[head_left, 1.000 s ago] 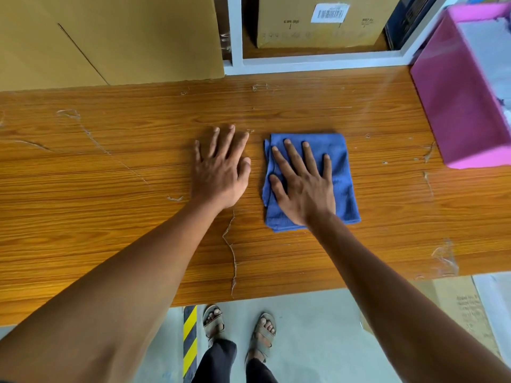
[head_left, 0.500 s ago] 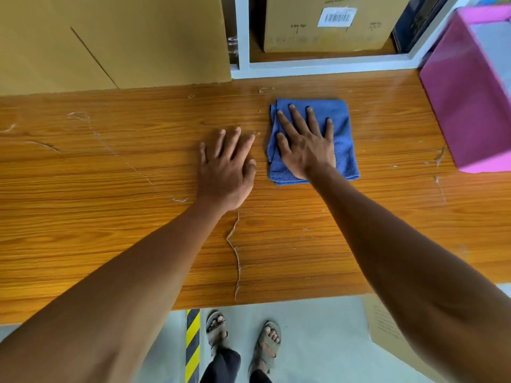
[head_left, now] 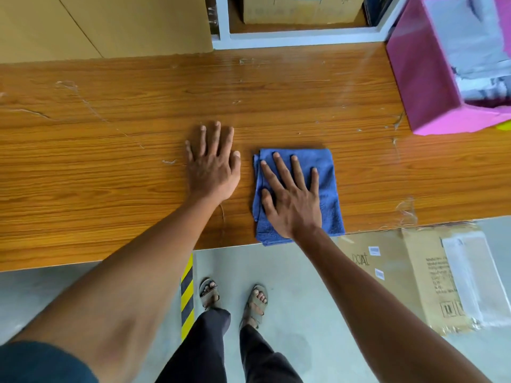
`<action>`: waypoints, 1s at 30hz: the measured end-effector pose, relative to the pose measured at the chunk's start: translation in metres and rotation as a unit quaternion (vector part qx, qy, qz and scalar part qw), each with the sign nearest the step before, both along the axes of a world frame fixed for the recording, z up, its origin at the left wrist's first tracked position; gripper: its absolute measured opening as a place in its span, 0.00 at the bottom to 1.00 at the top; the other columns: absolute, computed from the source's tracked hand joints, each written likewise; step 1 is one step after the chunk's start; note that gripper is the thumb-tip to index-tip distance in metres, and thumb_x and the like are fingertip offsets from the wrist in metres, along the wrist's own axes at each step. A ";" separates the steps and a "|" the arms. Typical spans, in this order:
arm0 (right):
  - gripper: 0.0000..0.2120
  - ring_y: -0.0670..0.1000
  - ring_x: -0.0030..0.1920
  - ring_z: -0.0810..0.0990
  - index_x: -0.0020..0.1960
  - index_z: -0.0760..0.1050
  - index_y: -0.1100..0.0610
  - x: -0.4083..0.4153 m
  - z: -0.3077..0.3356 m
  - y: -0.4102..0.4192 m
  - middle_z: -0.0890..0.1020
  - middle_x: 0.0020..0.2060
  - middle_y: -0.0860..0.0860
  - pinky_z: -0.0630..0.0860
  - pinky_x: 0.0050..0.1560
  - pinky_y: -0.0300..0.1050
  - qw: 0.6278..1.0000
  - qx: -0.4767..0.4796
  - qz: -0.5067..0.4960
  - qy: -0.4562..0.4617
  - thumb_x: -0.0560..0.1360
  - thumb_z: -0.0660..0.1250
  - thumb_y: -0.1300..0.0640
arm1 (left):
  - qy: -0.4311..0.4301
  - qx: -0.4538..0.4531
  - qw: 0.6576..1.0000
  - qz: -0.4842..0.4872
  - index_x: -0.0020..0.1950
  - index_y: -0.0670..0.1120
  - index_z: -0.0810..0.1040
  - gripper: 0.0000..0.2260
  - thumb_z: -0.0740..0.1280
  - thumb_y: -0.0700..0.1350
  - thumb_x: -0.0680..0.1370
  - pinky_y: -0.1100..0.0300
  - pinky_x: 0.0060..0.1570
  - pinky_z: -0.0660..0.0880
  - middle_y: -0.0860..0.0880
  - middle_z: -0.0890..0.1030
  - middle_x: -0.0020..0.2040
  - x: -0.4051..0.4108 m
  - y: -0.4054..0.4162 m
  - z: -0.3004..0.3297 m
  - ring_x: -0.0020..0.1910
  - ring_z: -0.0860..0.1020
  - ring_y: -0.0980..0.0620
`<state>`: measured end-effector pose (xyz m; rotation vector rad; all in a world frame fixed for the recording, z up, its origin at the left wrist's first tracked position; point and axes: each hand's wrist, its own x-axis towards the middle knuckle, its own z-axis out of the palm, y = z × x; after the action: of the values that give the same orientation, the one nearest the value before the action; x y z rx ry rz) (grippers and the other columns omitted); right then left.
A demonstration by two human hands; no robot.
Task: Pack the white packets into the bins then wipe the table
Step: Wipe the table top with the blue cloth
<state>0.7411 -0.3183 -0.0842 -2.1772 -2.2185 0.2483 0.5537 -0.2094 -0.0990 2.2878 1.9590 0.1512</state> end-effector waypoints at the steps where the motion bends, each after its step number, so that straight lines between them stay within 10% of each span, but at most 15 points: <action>1: 0.30 0.56 0.85 0.46 0.86 0.50 0.42 0.002 0.001 0.011 0.50 0.86 0.46 0.45 0.79 0.73 1.000 0.004 -0.002 0.000 0.86 0.46 0.38 | -0.003 0.002 1.000 0.001 0.87 0.57 0.51 0.28 0.45 0.61 0.86 0.32 0.81 0.47 0.51 0.50 0.87 0.000 -0.002 0.000 0.86 0.47 0.43; 8: 0.31 0.55 0.85 0.44 0.86 0.46 0.42 0.014 0.002 0.128 0.48 0.86 0.45 0.43 0.80 0.73 0.999 0.003 -0.042 0.005 0.84 0.42 0.36 | -0.007 0.022 1.000 -0.003 0.86 0.58 0.52 0.27 0.47 0.60 0.86 0.32 0.81 0.46 0.52 0.50 0.87 -0.001 0.004 -0.005 0.86 0.46 0.44; 18: 0.31 0.57 0.85 0.46 0.86 0.51 0.44 -0.017 0.000 -0.009 0.52 0.86 0.47 0.46 0.79 0.72 1.000 0.012 -0.001 0.003 0.85 0.49 0.38 | -0.009 0.014 1.000 0.005 0.86 0.57 0.56 0.28 0.47 0.60 0.85 0.31 0.80 0.47 0.51 0.54 0.87 -0.001 0.006 -0.002 0.86 0.50 0.42; 30: 0.32 0.56 0.85 0.45 0.86 0.47 0.43 -0.001 -0.003 0.117 0.48 0.86 0.46 0.44 0.80 0.72 1.000 0.015 -0.024 0.005 0.84 0.42 0.37 | -0.004 0.024 1.000 0.004 0.86 0.57 0.56 0.27 0.48 0.59 0.86 0.32 0.81 0.46 0.52 0.53 0.87 -0.001 0.005 -0.008 0.86 0.49 0.43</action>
<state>0.7396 -0.2018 -0.0867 -2.2061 -2.1459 0.2228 0.5531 -0.2044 -0.1065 2.3047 1.9825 0.2110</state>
